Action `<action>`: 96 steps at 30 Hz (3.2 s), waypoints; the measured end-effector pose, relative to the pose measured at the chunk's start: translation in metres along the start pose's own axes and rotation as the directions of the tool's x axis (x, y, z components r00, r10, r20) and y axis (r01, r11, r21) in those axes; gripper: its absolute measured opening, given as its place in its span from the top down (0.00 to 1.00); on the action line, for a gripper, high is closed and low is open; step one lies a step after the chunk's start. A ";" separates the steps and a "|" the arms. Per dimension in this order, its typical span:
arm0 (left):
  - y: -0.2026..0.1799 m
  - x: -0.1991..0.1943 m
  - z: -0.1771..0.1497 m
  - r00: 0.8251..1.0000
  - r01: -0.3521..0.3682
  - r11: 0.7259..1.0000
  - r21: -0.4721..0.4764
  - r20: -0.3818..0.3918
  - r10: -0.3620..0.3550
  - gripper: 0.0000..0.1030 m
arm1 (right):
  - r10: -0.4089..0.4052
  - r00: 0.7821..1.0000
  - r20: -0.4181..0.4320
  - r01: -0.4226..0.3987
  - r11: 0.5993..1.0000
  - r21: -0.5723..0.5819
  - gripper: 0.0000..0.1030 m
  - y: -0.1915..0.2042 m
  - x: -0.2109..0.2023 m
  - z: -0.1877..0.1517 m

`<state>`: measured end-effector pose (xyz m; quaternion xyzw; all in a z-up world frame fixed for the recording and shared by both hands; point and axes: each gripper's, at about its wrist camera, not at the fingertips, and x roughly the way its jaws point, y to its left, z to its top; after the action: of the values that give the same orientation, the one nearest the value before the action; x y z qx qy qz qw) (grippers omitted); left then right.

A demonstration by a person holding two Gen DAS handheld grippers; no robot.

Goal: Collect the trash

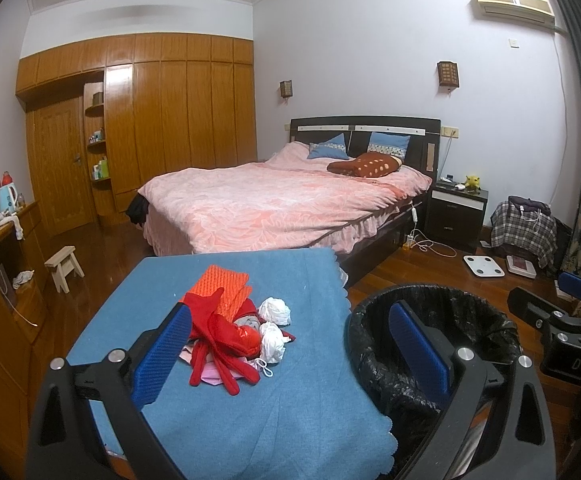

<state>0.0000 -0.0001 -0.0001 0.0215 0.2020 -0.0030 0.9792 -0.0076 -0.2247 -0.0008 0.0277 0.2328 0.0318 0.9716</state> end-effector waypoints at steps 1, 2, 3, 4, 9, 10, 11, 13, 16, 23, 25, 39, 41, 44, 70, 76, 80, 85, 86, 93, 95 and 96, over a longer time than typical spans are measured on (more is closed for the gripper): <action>0.000 0.000 0.000 1.000 0.000 1.000 0.000 0.000 0.000 0.06 | 0.000 1.000 -0.001 0.000 1.000 0.000 0.05 0.000 0.000 0.000; 0.000 0.000 0.000 1.000 0.000 1.000 0.000 0.000 0.000 0.06 | 0.000 1.000 -0.001 0.000 1.000 0.000 0.05 0.000 0.000 0.000; 0.000 0.000 0.000 1.000 0.000 1.000 0.000 0.000 0.000 0.06 | 0.000 1.000 0.000 0.000 1.000 0.000 0.05 0.000 0.000 0.000; 0.000 0.000 0.000 1.000 0.000 1.000 0.000 0.000 0.000 0.06 | 0.000 1.000 -0.001 0.000 1.000 0.000 0.05 0.000 0.000 0.000; 0.000 0.000 0.000 1.000 0.000 1.000 0.000 -0.002 0.000 0.06 | 0.000 1.000 -0.003 0.000 1.000 0.000 0.05 0.000 0.001 0.001; 0.000 0.000 0.000 1.000 0.000 1.000 0.000 -0.002 0.000 0.06 | 0.000 1.000 -0.003 0.000 1.000 0.000 0.05 0.002 0.001 -0.003; 0.000 0.000 0.000 1.000 0.000 1.000 -0.001 -0.002 0.000 0.06 | 0.000 1.000 -0.004 0.000 1.000 0.000 0.05 0.002 0.001 -0.004; 0.000 0.000 0.000 1.000 0.000 1.000 -0.001 -0.001 0.000 0.06 | 0.001 1.000 -0.006 -0.001 1.000 0.001 0.05 0.002 0.001 -0.003; 0.000 0.000 0.000 1.000 0.000 1.000 -0.001 -0.003 0.000 0.06 | 0.002 1.000 -0.006 -0.002 1.000 0.000 0.05 0.000 0.004 -0.004; 0.002 0.002 -0.005 1.000 0.000 1.000 -0.003 -0.004 0.000 0.06 | 0.004 1.000 -0.020 -0.004 1.000 0.000 0.05 0.010 0.019 -0.015; 0.003 0.003 -0.006 1.000 -0.005 1.000 -0.005 -0.004 0.005 0.06 | 0.008 1.000 -0.024 -0.008 1.000 -0.004 0.05 0.012 0.021 -0.012; 0.101 0.064 -0.060 0.978 -0.202 0.978 -0.055 -0.068 0.199 0.06 | 0.119 0.987 -0.105 -0.124 0.991 -0.047 0.05 0.070 0.096 -0.011; 0.112 0.069 -0.063 0.973 -0.218 0.974 -0.067 -0.086 0.212 0.06 | 0.127 0.985 -0.116 -0.135 0.989 -0.060 0.05 0.082 0.109 -0.012; 0.124 0.077 -0.067 0.969 -0.233 0.970 -0.069 -0.102 0.226 0.06 | 0.133 0.983 -0.127 -0.145 0.986 -0.086 0.05 0.096 0.130 -0.013; 0.167 0.158 -0.100 0.952 -0.234 0.967 -0.103 -0.225 0.207 0.09 | 0.237 0.910 -0.340 -0.294 0.947 -0.129 0.36 0.174 0.259 -0.061; 0.168 0.159 -0.097 0.956 -0.222 0.970 -0.102 -0.218 0.196 0.10 | 0.277 0.878 -0.391 -0.344 0.932 -0.113 0.44 0.182 0.265 -0.068; 0.166 0.162 -0.099 0.955 -0.220 0.970 -0.099 -0.222 0.194 0.10 | 0.282 0.869 -0.408 -0.355 0.928 -0.115 0.55 0.185 0.267 -0.072; 0.165 0.163 -0.097 0.956 -0.213 0.972 -0.100 -0.226 0.187 0.10 | 0.314 0.849 -0.425 -0.387 0.917 -0.096 0.77 0.180 0.267 -0.070; 0.164 0.162 -0.097 0.957 -0.211 0.972 -0.101 -0.223 0.185 0.10 | 0.314 0.850 -0.422 -0.386 0.918 -0.094 0.77 0.179 0.266 -0.070; 0.151 0.158 -0.082 0.976 -0.130 0.984 -0.125 -0.191 0.105 0.19 | 0.291 0.884 -0.365 -0.343 0.935 -0.086 0.77 0.161 0.247 -0.052; 0.147 0.160 -0.080 0.978 -0.105 0.986 -0.126 -0.192 0.080 0.27 | 0.295 0.888 -0.353 -0.343 0.936 -0.080 0.77 0.155 0.245 -0.047; 0.143 0.164 -0.078 0.978 -0.086 0.989 -0.124 -0.201 0.060 0.28 | 0.296 0.889 -0.349 -0.343 0.936 -0.080 0.77 0.153 0.244 -0.045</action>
<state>0.1222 0.1465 -0.1310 -0.0357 0.2965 0.0485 0.9531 0.1813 -0.0518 -0.1406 -0.0079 0.3822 0.2116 0.8995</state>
